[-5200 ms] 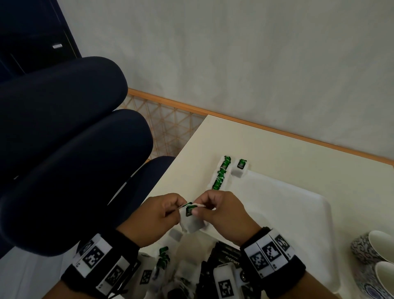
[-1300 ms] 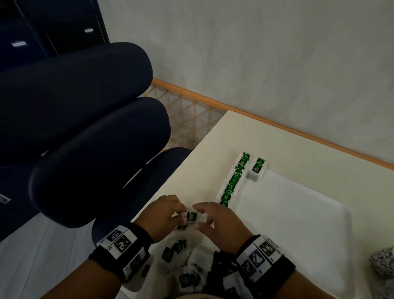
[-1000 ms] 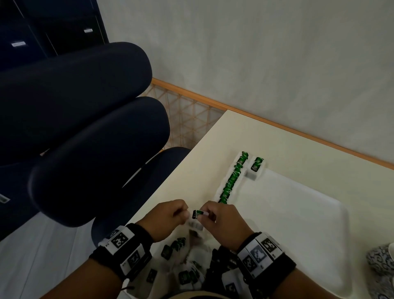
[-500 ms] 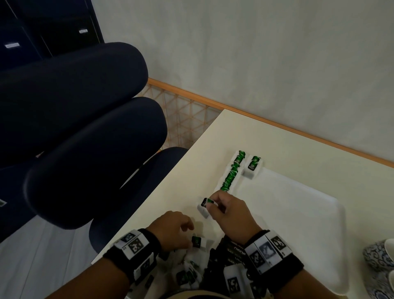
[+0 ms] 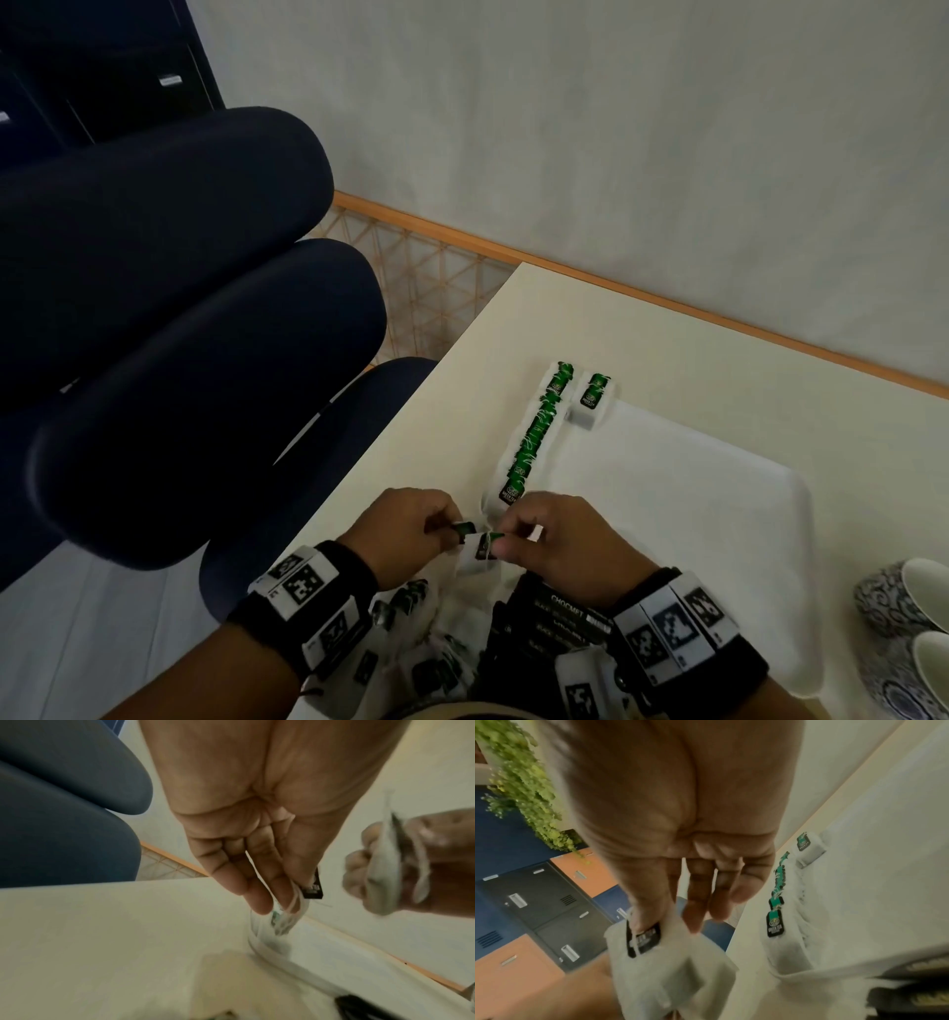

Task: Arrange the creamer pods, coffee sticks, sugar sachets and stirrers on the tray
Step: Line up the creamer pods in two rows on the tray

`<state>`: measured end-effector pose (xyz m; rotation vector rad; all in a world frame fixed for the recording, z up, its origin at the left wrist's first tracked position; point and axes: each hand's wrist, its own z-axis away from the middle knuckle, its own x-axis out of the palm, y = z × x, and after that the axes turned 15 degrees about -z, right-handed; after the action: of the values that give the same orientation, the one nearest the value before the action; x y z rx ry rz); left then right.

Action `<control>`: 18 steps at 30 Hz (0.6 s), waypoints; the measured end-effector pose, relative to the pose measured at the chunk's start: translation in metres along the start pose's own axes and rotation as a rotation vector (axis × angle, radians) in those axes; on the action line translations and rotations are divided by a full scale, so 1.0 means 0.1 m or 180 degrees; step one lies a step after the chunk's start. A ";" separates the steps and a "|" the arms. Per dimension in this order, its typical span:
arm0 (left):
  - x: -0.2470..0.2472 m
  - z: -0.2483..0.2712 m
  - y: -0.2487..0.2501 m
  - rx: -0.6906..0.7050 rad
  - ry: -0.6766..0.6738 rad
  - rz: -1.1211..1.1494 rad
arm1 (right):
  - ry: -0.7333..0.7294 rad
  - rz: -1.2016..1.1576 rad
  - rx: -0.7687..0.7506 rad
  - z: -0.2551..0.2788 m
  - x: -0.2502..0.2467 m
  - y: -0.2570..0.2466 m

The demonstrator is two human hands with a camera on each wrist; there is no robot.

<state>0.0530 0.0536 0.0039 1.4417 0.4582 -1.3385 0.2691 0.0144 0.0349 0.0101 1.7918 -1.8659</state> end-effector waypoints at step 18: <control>-0.08 0.43 -0.33 -0.0311 -0.1304 -0.1230 | 0.0915 -0.0372 0.0141 0.06 -0.02 0.10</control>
<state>0.0027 0.0320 0.0050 0.9901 0.5364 -1.8433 0.2769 0.0098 0.0266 0.2034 1.9768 -2.0728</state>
